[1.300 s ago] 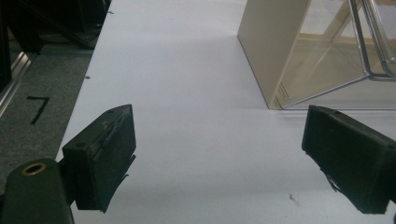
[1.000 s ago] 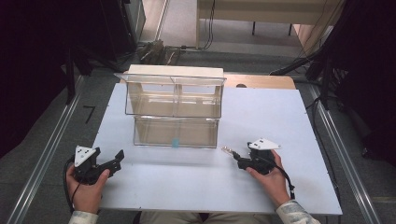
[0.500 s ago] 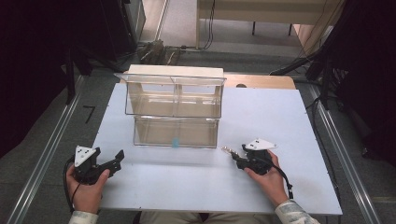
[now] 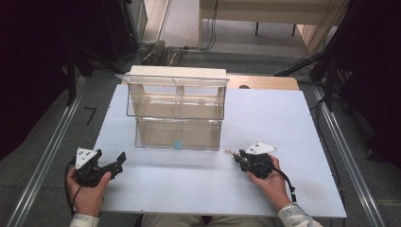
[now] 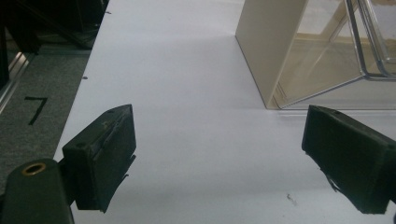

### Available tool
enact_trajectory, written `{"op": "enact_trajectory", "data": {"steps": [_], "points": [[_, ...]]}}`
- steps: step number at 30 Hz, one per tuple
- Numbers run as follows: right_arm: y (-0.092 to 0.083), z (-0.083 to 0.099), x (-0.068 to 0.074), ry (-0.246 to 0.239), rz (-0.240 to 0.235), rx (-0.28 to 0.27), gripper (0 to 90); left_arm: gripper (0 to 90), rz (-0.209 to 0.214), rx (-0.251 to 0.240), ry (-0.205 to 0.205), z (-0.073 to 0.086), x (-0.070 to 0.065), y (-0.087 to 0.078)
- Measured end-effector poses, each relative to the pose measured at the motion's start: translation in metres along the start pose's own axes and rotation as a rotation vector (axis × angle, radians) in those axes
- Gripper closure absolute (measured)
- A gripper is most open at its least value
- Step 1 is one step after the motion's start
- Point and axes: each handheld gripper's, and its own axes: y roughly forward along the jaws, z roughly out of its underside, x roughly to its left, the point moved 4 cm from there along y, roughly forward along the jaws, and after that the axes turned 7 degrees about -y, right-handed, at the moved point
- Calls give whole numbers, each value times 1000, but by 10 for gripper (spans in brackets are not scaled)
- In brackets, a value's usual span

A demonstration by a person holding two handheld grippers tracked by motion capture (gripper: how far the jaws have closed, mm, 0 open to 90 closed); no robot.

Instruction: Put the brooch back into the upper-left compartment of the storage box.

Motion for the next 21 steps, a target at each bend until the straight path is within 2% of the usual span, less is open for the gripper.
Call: {"op": "enact_trajectory", "data": {"steps": [7, 12, 18, 21], "points": [[0, 0, 4, -24, -8, -4, 768, 104, 1, 0, -1, 0, 0, 0], [0, 0, 4, -24, -14, -5, 777, 104, 0, 0, 0, 0, 0, 0], [-2, 0, 2, 1, -26, -8, 779, 104, 0, -5, -5, -1, 1, -1], [-7, -2, -1, 12, -21, -27, 779, 105, 1, -7, -6, -1, 1, -1]]}}
